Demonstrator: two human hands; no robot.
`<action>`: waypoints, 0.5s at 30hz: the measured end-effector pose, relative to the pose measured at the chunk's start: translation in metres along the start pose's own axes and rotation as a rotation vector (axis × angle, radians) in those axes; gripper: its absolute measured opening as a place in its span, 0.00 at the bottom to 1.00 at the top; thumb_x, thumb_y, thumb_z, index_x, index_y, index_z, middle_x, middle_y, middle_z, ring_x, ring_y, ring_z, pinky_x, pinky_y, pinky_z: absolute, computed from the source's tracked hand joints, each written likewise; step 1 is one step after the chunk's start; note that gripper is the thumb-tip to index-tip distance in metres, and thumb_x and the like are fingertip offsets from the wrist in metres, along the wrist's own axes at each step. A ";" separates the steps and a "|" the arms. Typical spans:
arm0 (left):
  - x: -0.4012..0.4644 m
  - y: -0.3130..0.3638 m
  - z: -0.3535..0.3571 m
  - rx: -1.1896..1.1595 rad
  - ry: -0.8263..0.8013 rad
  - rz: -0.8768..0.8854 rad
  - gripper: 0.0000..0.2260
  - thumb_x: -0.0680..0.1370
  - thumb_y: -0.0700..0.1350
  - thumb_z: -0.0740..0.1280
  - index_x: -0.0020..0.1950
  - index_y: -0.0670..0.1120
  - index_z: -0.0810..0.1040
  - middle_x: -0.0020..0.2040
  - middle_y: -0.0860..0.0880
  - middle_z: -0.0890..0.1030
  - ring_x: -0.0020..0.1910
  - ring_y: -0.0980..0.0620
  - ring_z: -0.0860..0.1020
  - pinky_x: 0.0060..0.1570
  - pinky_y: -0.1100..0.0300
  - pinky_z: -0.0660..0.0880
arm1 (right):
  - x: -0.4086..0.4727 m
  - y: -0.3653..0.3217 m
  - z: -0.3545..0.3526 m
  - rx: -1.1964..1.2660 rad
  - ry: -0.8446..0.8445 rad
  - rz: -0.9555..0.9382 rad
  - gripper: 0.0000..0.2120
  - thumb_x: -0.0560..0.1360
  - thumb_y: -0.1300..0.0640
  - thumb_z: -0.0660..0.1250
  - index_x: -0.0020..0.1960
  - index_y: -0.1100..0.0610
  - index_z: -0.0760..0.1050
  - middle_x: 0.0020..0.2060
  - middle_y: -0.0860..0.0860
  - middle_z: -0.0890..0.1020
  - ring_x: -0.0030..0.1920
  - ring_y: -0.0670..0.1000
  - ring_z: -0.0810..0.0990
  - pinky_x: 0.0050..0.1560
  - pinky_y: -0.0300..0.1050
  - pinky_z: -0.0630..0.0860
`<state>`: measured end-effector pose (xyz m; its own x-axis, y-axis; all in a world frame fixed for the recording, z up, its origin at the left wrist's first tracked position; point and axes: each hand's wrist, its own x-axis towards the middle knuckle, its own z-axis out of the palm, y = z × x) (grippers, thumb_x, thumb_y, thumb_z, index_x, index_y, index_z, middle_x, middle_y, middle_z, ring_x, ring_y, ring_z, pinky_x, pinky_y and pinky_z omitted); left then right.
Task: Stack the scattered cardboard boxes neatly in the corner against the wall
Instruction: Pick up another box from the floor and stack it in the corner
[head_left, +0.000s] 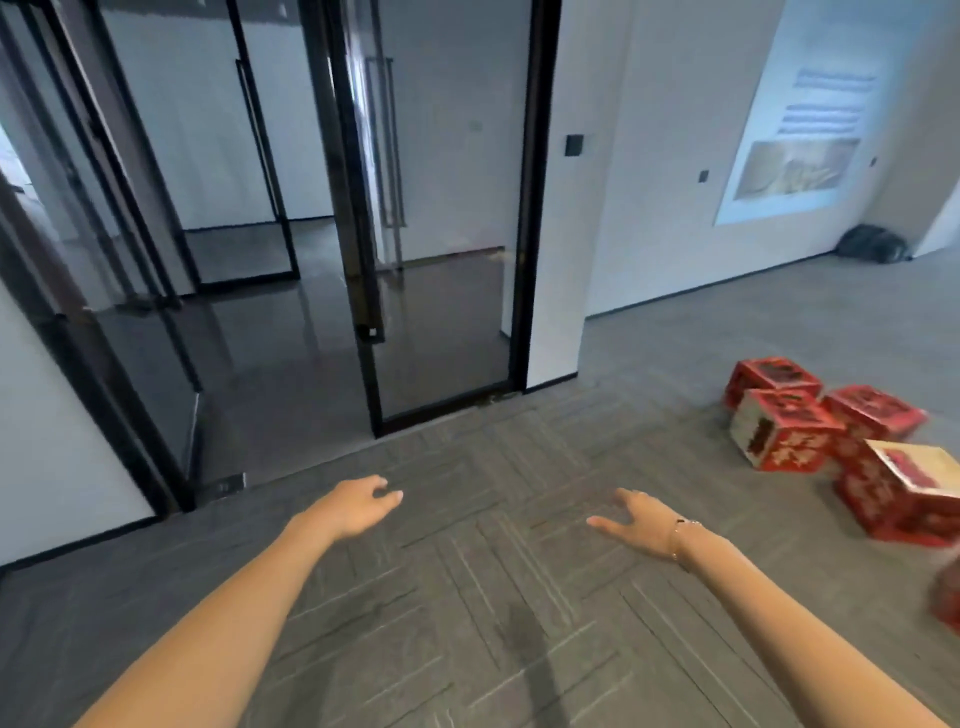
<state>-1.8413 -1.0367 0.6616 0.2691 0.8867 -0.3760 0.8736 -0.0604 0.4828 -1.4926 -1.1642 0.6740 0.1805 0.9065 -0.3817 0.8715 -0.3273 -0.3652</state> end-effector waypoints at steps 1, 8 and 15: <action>0.018 0.016 0.001 0.006 -0.015 0.022 0.29 0.79 0.62 0.57 0.75 0.49 0.62 0.75 0.48 0.64 0.72 0.49 0.66 0.69 0.56 0.63 | 0.004 0.011 -0.008 0.002 0.010 0.040 0.45 0.67 0.27 0.55 0.72 0.58 0.63 0.68 0.55 0.70 0.66 0.54 0.71 0.67 0.46 0.67; 0.156 0.133 0.000 0.067 -0.107 0.185 0.30 0.76 0.65 0.58 0.74 0.52 0.63 0.73 0.50 0.67 0.69 0.49 0.69 0.69 0.53 0.66 | 0.056 0.092 -0.069 0.089 0.136 0.235 0.31 0.75 0.38 0.59 0.71 0.57 0.63 0.69 0.53 0.70 0.67 0.52 0.70 0.68 0.45 0.66; 0.270 0.263 0.013 0.183 -0.184 0.389 0.28 0.77 0.62 0.59 0.73 0.49 0.66 0.73 0.49 0.67 0.70 0.49 0.68 0.68 0.55 0.65 | 0.082 0.161 -0.121 0.203 0.259 0.454 0.29 0.76 0.40 0.60 0.71 0.56 0.64 0.68 0.53 0.70 0.67 0.52 0.71 0.66 0.45 0.67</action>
<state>-1.5337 -0.8194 0.6774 0.6441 0.6869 -0.3367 0.7461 -0.4670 0.4746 -1.2827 -1.1097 0.6866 0.6457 0.6901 -0.3268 0.5792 -0.7216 -0.3793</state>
